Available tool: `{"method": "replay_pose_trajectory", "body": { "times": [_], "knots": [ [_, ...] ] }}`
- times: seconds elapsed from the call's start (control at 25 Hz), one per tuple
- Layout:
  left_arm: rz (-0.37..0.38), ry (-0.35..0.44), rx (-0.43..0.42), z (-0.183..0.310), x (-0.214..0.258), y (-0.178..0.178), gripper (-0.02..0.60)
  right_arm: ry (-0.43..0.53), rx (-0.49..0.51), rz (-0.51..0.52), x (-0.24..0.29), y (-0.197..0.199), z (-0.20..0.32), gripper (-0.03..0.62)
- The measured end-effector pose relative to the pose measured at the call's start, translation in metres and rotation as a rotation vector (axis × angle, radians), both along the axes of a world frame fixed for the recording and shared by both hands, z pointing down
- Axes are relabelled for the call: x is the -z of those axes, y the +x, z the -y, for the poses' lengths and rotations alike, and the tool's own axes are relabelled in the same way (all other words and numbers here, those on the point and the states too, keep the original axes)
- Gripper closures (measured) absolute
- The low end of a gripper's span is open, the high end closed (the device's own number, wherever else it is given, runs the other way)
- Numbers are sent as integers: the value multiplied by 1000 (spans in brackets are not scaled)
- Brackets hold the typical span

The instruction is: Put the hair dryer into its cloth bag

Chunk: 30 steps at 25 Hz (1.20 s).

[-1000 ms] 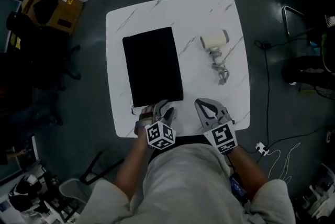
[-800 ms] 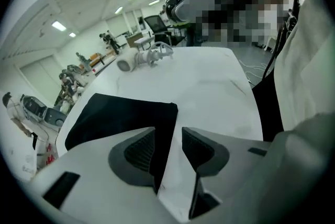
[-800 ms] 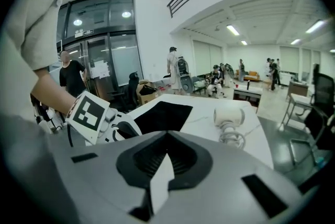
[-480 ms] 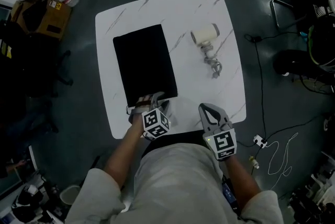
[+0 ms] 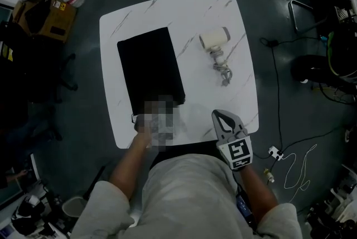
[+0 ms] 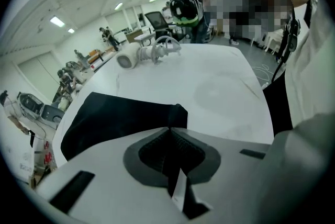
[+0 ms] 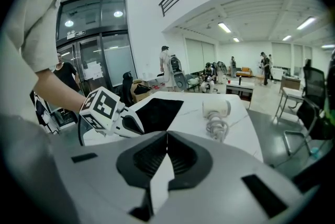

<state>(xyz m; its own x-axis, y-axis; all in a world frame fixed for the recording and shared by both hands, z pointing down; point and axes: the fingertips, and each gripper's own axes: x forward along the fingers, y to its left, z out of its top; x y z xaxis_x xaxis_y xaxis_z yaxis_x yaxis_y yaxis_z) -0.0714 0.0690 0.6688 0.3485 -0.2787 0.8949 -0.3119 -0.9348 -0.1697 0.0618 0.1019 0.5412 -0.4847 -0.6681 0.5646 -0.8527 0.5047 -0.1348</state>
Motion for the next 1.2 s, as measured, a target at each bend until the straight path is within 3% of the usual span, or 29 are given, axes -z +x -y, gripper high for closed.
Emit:
{"method": "replay_pose_trajectory", "body": {
  "times": [0.12,0.24,0.36,0.76,1.0,1.2],
  "knots": [
    [-79,-54,109,11,11,1,569,-2,8,-2,-3,5,1,579],
    [-221,-140,267,27,28,2,571,2,17,-7,-3,9,7,579],
    [-317,-163,374,49,47,3,571,8,32,-12,-3,13,15,579],
    [-428,-163,566,128,88,20,571,9,47,-64,-5,50,52,579],
    [-446,-91,678,172,106,1,571,0,46,-98,-12,76,85,579],
    [-449,-92,701,179,107,7,571,-26,46,-104,-15,89,110,577]
  ]
}}
